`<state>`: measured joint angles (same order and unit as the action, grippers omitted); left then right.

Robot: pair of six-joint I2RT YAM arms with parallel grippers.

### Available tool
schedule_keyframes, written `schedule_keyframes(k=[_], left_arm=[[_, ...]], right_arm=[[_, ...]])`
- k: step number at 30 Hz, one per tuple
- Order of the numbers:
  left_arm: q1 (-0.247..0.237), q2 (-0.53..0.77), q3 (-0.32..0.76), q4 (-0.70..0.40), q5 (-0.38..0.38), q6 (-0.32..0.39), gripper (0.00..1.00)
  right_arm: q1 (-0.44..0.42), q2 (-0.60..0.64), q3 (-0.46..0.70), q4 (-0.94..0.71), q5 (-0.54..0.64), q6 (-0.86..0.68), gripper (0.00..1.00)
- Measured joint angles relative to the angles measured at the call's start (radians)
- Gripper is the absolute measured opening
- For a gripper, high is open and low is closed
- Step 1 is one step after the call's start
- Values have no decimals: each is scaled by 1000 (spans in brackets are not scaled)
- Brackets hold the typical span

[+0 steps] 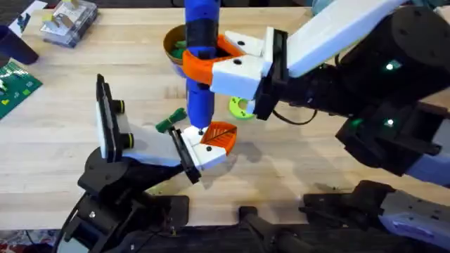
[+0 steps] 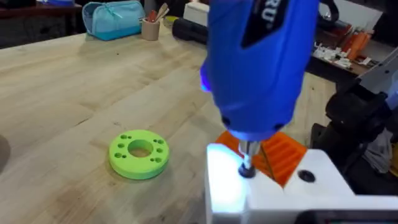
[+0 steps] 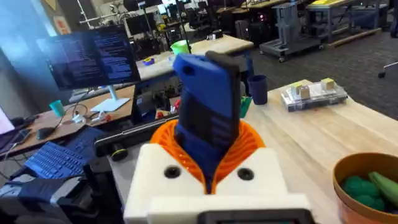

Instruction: Pick up the gripper from the table and insert it into the empty holder that is missing its gripper. Then pick up a screw, insert it into the mounting hole, and use the screwdriver to tighten it. Finally, clean up the table by picking up the vegetable and placing it into the bucket.

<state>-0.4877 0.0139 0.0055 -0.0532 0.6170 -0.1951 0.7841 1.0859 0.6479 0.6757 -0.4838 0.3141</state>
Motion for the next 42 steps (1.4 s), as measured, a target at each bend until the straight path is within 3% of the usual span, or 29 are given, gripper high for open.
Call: schedule_keyframes(k=[42], left_arm=[[0,0,0,-1,2,-4,14]], right_arm=[[-1,-7,17,-46,-43,-80,26]])
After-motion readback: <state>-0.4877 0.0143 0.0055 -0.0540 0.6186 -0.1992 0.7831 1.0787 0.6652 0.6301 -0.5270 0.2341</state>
